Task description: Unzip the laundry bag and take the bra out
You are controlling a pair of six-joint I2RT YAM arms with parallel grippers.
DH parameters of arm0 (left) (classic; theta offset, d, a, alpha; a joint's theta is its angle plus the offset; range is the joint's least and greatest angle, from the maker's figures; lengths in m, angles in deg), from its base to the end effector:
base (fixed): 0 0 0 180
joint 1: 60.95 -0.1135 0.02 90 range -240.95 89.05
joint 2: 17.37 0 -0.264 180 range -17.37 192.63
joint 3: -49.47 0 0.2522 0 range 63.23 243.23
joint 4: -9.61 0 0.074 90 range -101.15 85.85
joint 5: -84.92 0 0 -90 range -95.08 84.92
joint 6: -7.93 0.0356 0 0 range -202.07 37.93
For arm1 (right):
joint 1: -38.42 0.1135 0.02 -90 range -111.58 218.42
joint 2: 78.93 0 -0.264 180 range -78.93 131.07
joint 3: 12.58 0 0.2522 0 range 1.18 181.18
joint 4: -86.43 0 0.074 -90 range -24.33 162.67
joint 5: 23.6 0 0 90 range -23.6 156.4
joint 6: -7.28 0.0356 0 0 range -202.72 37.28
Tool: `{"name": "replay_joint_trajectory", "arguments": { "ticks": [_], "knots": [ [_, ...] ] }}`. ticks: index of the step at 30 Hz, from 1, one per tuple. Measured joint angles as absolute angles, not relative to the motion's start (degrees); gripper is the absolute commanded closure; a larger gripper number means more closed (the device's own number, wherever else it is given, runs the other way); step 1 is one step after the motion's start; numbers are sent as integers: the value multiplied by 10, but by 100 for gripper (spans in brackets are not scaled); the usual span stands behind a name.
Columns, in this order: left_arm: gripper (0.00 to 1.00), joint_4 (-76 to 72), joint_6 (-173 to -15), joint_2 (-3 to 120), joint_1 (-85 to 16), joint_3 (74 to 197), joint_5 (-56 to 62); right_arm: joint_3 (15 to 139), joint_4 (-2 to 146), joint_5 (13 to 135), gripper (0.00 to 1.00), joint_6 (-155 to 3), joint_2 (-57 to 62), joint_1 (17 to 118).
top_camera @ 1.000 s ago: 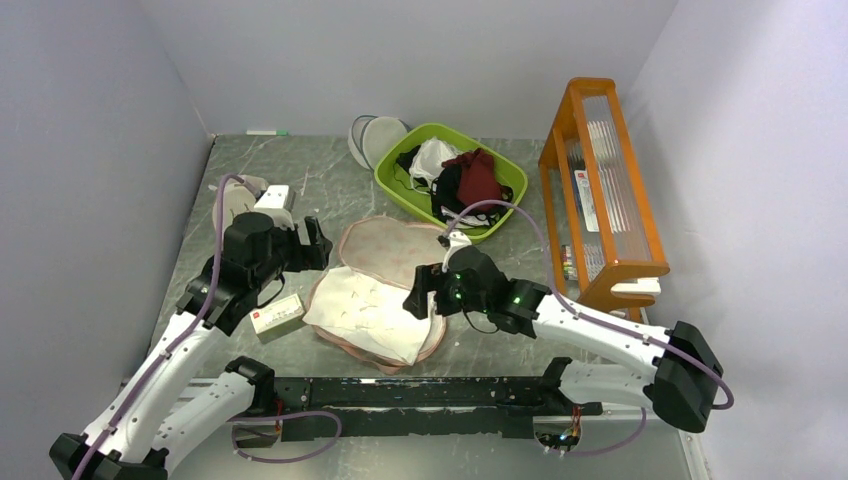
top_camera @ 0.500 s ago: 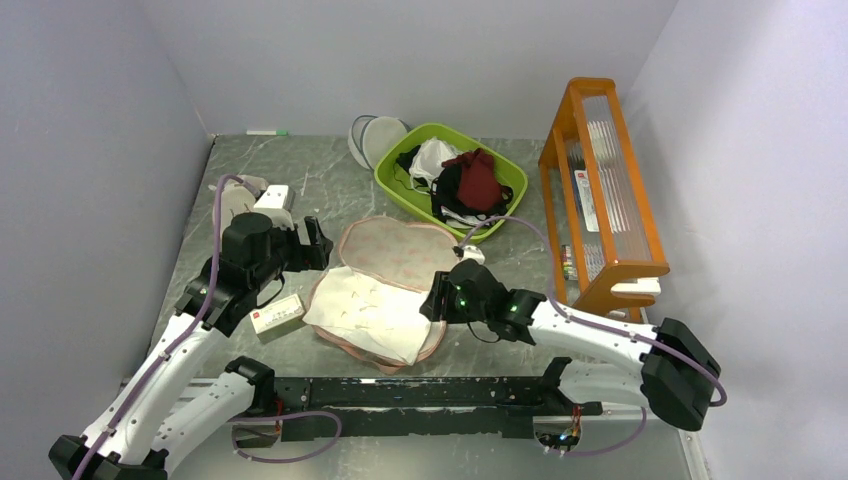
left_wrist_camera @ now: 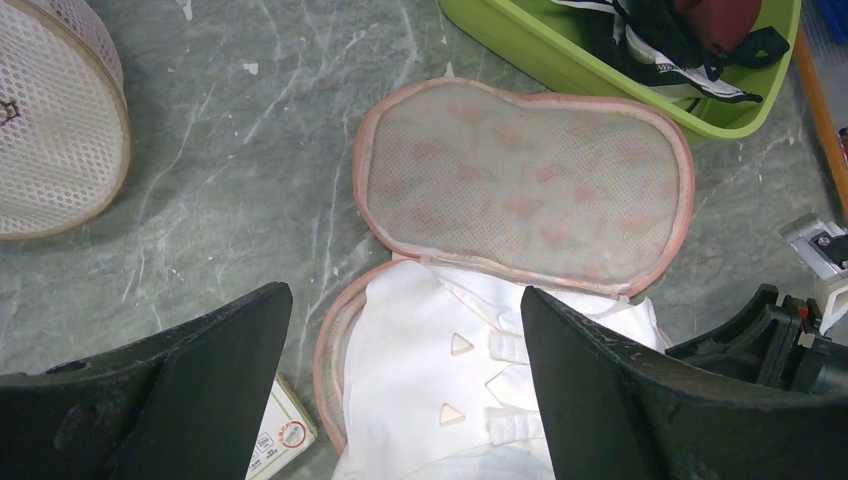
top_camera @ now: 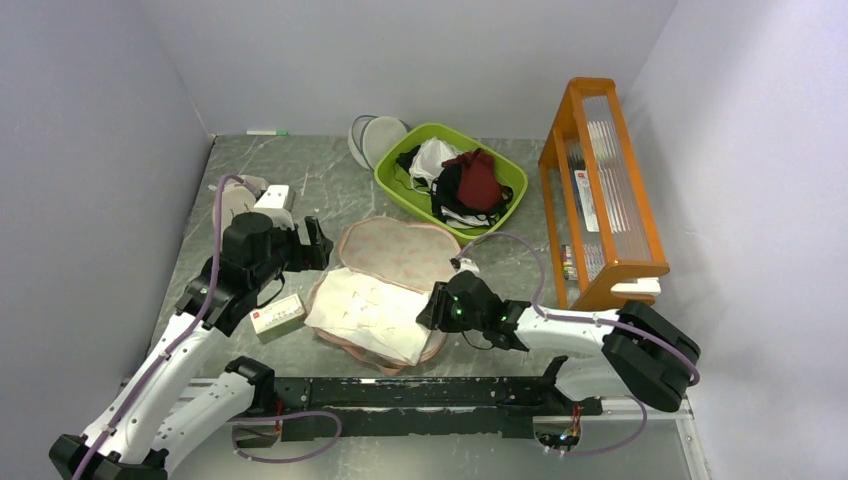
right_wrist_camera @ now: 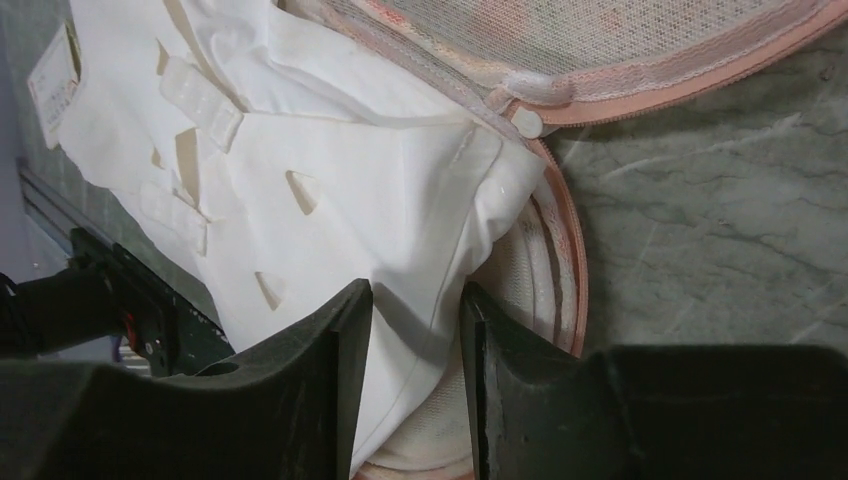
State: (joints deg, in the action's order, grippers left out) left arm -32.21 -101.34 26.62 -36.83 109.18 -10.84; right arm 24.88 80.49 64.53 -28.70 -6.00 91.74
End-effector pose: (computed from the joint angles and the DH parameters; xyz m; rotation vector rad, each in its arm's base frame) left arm 0.1576 -0.0667 0.3170 0.0224 2.0442 -0.3756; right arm 0.1384 0.1838 0.1470 0.0333 2.4738 0.8758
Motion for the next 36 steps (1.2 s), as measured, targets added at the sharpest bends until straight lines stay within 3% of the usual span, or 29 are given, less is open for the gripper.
{"name": "replay_joint_trajectory", "arguments": {
  "ticks": [5,9,11,18,25,30,36],
  "knots": [
    [3,-322,-1013,266,-368,1092,-108,219,884,647,67,-257,-49,917],
    [4,-322,-1014,266,-368,1092,-108,214,918,646,94,-244,-45,917],
    [3,-322,-1013,266,-368,1092,-108,215,923,649,100,-242,-49,917],
    [3,-322,-1013,265,-368,1092,-108,224,883,657,100,-252,-143,916],
    [3,-322,-1013,265,-368,1092,-108,342,789,611,100,-311,-229,915],
    [3,-322,-1013,265,-368,1092,-108,503,741,565,100,-398,-182,894],
    [3,-322,-1014,259,-368,1092,-109,714,720,601,100,-479,-31,786]
  ]
}}
